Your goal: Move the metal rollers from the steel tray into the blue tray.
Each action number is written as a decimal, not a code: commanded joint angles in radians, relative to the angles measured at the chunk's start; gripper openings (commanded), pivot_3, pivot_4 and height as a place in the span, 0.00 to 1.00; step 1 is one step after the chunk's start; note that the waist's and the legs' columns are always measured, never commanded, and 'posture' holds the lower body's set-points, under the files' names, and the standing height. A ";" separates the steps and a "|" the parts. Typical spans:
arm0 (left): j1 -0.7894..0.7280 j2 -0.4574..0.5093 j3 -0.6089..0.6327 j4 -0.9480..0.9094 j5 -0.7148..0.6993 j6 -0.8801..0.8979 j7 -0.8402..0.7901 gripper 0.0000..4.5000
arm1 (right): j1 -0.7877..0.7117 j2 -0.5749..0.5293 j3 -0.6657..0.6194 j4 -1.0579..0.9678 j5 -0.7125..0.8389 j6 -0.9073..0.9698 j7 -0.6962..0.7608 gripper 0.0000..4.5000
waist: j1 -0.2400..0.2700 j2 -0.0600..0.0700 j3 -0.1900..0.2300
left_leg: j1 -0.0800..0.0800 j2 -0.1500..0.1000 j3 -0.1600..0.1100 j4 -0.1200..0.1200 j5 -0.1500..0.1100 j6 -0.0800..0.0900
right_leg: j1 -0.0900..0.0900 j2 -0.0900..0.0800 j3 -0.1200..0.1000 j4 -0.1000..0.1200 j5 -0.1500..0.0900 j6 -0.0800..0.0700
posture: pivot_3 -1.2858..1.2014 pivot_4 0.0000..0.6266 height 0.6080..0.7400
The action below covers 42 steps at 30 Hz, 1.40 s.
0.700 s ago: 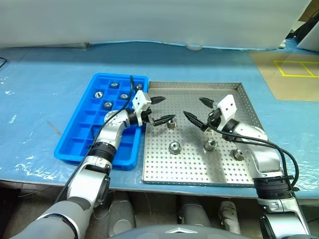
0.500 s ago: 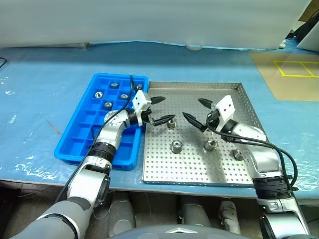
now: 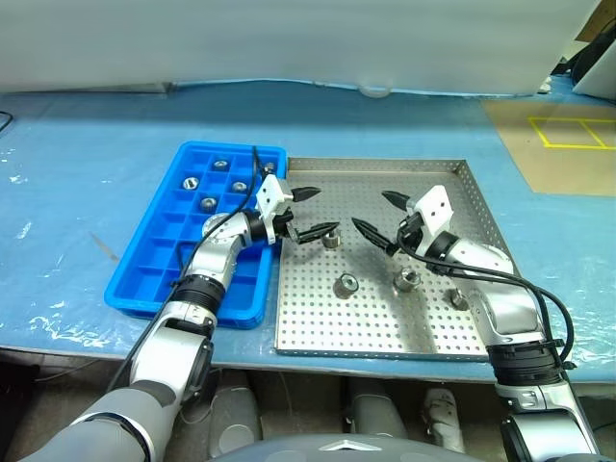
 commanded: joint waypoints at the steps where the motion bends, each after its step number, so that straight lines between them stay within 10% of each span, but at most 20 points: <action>1: -0.022 -0.001 -0.006 -0.008 -0.010 0.013 -0.017 1.00 | -0.001 -0.008 -0.017 -0.025 0.002 -0.016 0.000 0.99 | 0.000 0.000 0.000 | 0.000 0.000 0.000 0.000 0.000 0.000 | 0.000 0.000 0.000 0.000 0.000 0.000 | 0.45 0.24 1.00; 32: -0.340 0.002 -0.262 0.338 0.322 0.105 -0.049 1.00 | 0.245 -0.043 -0.088 -0.261 -0.017 0.061 -0.095 0.99 | -0.032 0.000 0.000 | 0.001 -0.001 0.000 0.001 0.000 0.000 | 0.001 0.000 0.001 -0.001 0.000 0.000 | 0.35 0.24 1.00; 42: -0.396 -0.024 -0.269 0.445 0.397 0.081 0.027 0.40 | 0.287 -0.027 -0.079 -0.309 -0.025 0.079 -0.141 1.00 | -0.046 0.000 0.000 | 0.001 -0.001 0.000 0.001 -0.001 0.001 | 0.001 0.000 0.001 -0.003 0.000 0.001 | 0.34 0.24 1.00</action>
